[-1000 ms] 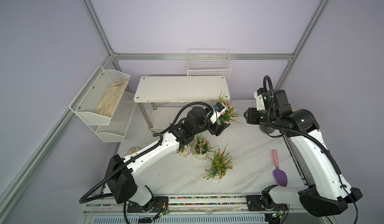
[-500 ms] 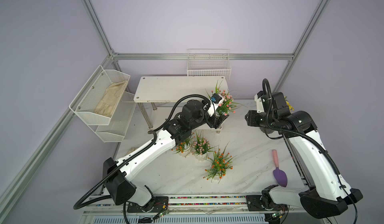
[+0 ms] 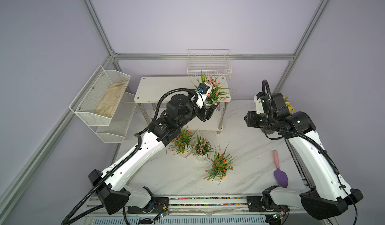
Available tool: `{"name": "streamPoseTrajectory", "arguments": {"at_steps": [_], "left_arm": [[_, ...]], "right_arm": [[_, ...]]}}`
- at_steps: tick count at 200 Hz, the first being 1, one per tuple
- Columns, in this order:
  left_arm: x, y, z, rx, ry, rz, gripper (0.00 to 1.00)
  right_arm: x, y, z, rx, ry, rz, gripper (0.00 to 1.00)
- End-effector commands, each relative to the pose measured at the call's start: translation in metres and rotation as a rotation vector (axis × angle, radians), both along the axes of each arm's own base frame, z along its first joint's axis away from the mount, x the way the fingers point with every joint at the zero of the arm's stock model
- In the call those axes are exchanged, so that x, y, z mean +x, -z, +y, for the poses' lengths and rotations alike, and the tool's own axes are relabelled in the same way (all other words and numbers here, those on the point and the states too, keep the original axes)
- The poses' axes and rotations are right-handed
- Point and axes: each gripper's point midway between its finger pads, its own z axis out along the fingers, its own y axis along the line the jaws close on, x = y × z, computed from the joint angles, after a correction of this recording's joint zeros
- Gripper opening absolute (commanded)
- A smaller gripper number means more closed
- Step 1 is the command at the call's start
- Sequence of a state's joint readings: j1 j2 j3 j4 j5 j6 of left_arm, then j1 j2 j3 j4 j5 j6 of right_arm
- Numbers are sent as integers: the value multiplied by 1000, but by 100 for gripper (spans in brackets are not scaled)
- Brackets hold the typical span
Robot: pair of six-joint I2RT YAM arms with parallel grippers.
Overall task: Place the baby's breath potted plants on the rack by color
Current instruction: Place the baby's breath potted plant on the rack.
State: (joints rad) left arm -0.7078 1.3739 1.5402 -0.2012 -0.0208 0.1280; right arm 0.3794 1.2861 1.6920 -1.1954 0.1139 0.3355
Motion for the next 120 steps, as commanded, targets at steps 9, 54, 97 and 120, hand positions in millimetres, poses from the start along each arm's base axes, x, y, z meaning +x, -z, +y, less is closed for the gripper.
{"name": "streamPoseTrajectory", "arguments": {"at_steps": [9,54,97,120], "left_arm": [[-3,-88,44,-117,-115,-214,0],[23,-105,84,-135,-248,-271,0],[52,-109,121,-122,-374,-301,0],[87,-95,136,-96,-442,-275,0]], "right_arm": [[-2,-7,0,22,-4,-28,45],[-4,-3,1,23,-11,-18,45],[-5,0,1,27,-15,-10,45],[-7,0,1,27,-18,-6,45]]}}
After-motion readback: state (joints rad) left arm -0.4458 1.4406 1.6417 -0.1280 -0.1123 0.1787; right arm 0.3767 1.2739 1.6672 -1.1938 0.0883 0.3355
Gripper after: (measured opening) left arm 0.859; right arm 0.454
